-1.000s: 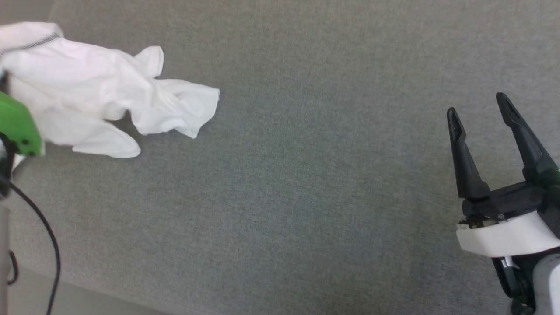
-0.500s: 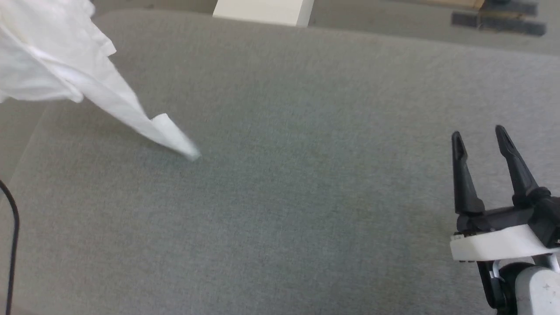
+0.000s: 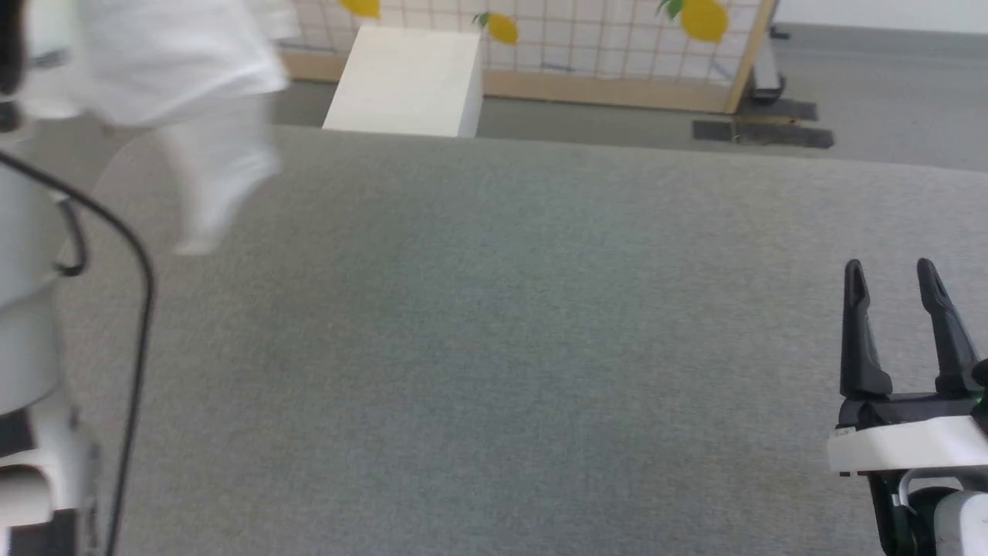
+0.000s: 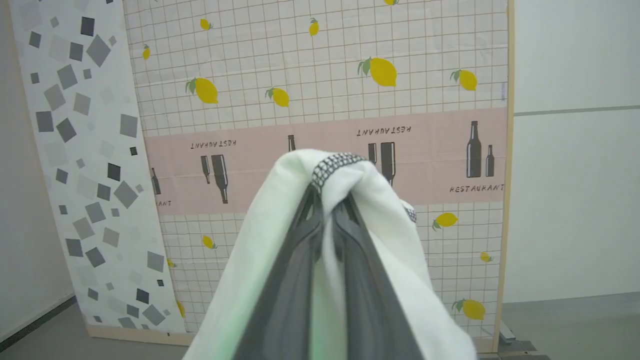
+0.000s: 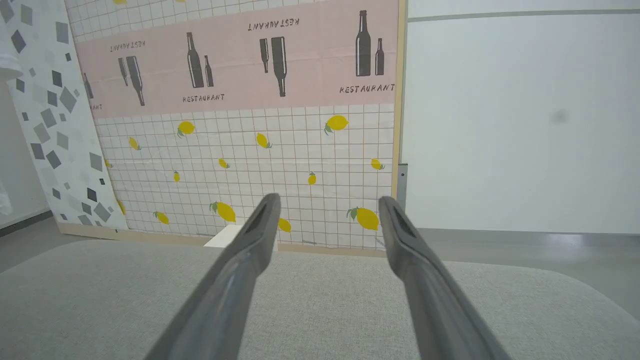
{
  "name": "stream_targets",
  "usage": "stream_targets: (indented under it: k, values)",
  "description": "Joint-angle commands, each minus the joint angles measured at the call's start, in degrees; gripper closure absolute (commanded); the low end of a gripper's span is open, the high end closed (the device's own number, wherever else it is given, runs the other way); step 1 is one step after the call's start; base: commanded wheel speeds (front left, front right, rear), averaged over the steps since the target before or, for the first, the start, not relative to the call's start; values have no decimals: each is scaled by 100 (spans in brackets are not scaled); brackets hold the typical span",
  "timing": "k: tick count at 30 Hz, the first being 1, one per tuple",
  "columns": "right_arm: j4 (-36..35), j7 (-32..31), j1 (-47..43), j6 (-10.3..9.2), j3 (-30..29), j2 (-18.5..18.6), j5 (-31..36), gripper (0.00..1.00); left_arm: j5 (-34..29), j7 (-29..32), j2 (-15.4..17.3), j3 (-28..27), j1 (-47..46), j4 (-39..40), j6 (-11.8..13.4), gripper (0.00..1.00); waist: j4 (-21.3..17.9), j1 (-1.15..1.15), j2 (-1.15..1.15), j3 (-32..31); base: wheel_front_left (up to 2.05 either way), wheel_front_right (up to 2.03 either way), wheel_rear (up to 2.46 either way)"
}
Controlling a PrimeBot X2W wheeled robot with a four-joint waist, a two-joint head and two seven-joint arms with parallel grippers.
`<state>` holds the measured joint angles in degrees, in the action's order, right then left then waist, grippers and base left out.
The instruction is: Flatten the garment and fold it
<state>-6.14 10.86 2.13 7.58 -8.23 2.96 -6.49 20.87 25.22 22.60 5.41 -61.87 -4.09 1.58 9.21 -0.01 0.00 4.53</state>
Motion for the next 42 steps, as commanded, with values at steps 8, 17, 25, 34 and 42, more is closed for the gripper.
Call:
stream_targets:
  k: [8, 17, 25, 34, 42]
  values:
    - [40, 106, -63, -9, -254, -8, -58, 0, 355, 137, -1017, 551, -125, 210, 216, 100, -619, 1, 0, -318, 0, 0, 0]
    - [-16, 110, 85, -9, -485, -8, -111, 0, 610, -57, -1851, 1304, 386, 544, 502, 100, -1000, 1, 0, 38, 0, 0, 0]
    - [70, 190, 285, -9, -489, -8, -169, 0, 608, -495, -1957, 2305, 1296, 388, 779, 100, -1238, 1, 0, 448, 0, 0, 0]
    - [198, 239, 424, -9, -392, -8, -180, 0, 303, -1283, -1849, 2719, 2617, -1137, 1067, 100, -1400, 1, 0, 701, 0, 0, 0]
    - [201, 192, 464, -9, -281, -8, -108, 0, 436, -1588, -1889, 2780, 2904, -2351, 1097, 54, -1336, 1, 0, 791, 0, 0, 0]
